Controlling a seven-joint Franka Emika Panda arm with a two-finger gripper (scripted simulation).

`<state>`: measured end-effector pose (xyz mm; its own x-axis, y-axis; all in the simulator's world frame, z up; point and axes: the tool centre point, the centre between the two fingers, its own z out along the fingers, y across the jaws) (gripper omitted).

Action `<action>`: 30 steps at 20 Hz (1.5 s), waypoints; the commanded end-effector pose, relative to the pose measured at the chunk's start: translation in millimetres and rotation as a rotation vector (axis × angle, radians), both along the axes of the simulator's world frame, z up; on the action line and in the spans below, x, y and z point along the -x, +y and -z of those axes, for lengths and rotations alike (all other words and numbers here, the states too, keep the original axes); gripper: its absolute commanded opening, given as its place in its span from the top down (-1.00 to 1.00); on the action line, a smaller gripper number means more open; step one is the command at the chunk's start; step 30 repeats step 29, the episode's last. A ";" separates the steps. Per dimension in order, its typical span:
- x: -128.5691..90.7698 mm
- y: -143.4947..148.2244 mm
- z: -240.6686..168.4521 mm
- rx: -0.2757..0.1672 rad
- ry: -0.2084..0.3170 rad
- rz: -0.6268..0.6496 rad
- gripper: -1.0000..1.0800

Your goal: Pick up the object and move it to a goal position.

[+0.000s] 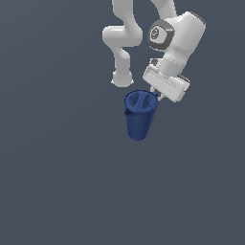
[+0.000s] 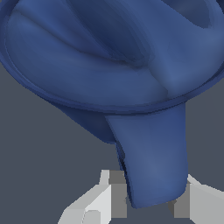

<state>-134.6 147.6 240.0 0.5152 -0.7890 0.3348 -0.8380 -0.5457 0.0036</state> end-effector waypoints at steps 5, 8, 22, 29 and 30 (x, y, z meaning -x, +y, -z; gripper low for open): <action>-11.6 42.0 -46.3 0.002 -0.004 0.001 1.00; -17.5 62.5 -67.9 0.002 -0.004 0.001 1.00; -35.4 118.7 -124.4 -0.003 -0.002 -0.002 1.00; -37.7 124.5 -129.0 -0.004 -0.001 -0.002 1.00; -37.7 124.5 -129.0 -0.004 -0.001 -0.002 1.00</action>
